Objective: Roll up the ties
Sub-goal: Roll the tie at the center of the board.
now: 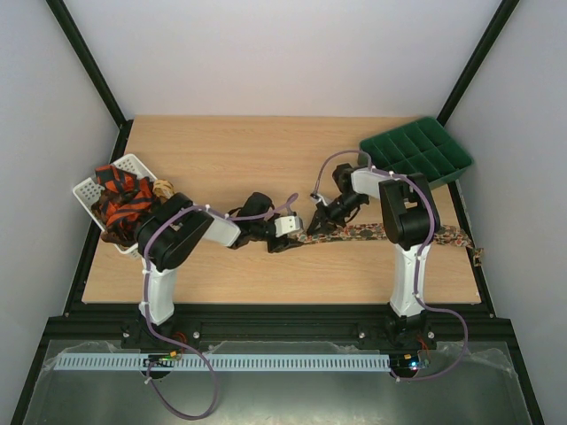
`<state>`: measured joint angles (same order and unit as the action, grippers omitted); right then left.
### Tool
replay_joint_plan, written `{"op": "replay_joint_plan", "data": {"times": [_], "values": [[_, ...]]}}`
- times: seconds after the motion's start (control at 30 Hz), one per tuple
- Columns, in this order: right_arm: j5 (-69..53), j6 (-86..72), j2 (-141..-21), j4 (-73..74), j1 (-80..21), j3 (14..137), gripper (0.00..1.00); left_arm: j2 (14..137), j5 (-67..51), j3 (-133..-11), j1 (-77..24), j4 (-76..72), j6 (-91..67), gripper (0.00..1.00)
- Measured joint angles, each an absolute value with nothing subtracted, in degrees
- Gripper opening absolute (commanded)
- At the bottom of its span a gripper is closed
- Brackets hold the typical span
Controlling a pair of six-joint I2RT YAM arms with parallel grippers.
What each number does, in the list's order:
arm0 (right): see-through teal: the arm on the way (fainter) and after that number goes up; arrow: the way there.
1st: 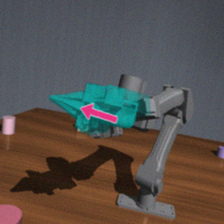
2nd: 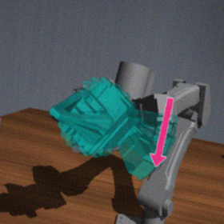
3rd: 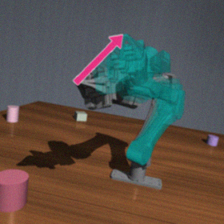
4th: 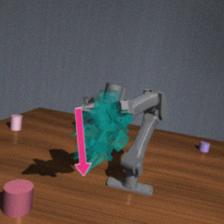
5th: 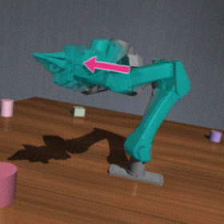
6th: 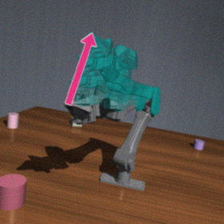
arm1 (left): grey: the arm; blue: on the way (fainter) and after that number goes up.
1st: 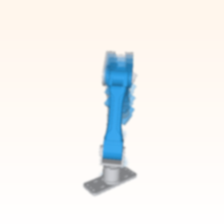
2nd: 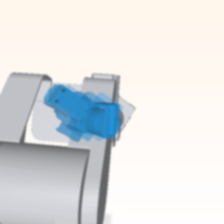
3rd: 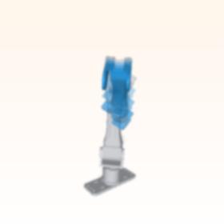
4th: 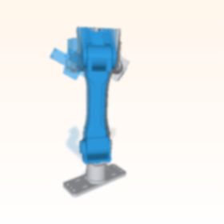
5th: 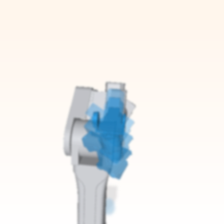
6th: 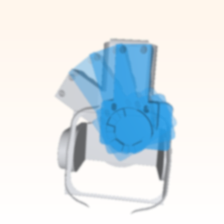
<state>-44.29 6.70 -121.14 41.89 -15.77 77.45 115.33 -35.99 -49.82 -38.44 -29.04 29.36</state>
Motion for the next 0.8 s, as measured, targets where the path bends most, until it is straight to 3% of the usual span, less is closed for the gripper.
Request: {"op": "replay_joint_plan", "data": {"times": [0.13, 0.33, 0.47, 0.63, 0.8], "values": [[-43.5, 8.3, -121.8, 41.0, -15.7, 76.1, 0.01, 115.2, -37.1, -49.6, -37.6, -29.2, 28.3, 0.60], [-45.0, 9.3, -121.9, 39.7, -15.4, 75.1, 0.01, 114.5, -38.1, -47.1, -37.5, -32.0, 26.5, 0.60], [-46.1, 9.2, -121.9, 38.7, -15.0, 74.3, 0.01, 114.5, -37.6, -46.4, -38.2, -34.1, 24.3, 0.56], [-47.7, 8.8, -121.9, 37.4, -14.5, 73.2, 0.01, 115.4, -36.5, -47.8, -39.5, -34.5, 21.5, 0.42], [-48.7, 8.6, -121.8, 36.5, -14.2, 72.5, 0.01, 115.5, -35.5, -48.4, -39.7, -34.5, 19.0, 0.38]]}}
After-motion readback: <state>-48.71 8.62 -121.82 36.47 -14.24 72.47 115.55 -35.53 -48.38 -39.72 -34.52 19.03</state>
